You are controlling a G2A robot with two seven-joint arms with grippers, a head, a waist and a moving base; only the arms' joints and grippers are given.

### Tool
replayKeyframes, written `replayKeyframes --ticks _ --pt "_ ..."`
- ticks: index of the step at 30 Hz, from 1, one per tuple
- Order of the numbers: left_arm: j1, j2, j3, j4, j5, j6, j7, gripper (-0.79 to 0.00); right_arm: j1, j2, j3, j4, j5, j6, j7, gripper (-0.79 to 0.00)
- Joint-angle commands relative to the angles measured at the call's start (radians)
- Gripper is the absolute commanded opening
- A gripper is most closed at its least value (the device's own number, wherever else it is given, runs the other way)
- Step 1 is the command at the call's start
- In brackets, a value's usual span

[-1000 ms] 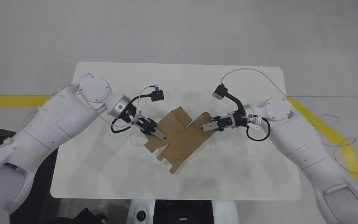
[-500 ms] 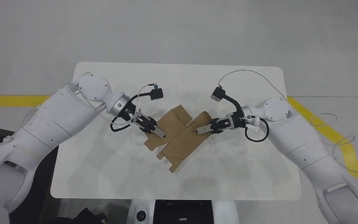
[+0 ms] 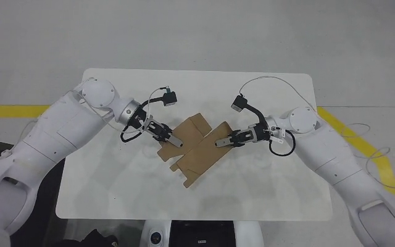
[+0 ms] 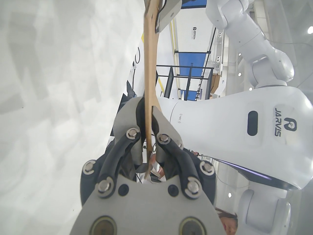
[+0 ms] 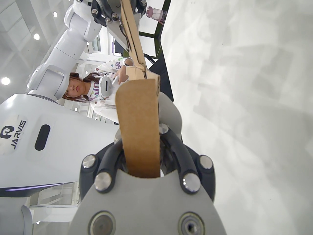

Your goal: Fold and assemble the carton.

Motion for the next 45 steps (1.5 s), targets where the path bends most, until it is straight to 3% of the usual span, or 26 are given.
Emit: replayKeyframes --ticks 1,8,16,31,45 --pt "0.005 0.003 -0.023 0.036 -0.022 -0.039 0.04 0.0 -0.002 0.0 0.004 0.006 0.018 -0.006 -0.006 -0.785" --pt "0.028 0.001 -0.078 0.164 -0.047 -0.095 0.097 0.0 -0.005 -0.004 0.029 0.037 0.083 -0.01 -0.01 -0.785" --pt "0.063 -0.036 -0.113 0.27 -0.143 -0.093 0.142 0.0 -0.016 -0.008 0.067 0.06 0.071 0.049 -0.092 -0.785" --pt "0.119 -0.087 -0.167 0.238 -0.157 -0.006 0.274 0.0 -0.134 0.018 0.174 -0.093 -0.045 0.168 -0.308 -0.785" --pt "0.148 -0.104 -0.248 0.258 -0.203 0.059 0.172 0.0 -0.194 0.023 0.237 -0.133 -0.133 0.189 -0.393 -0.785"
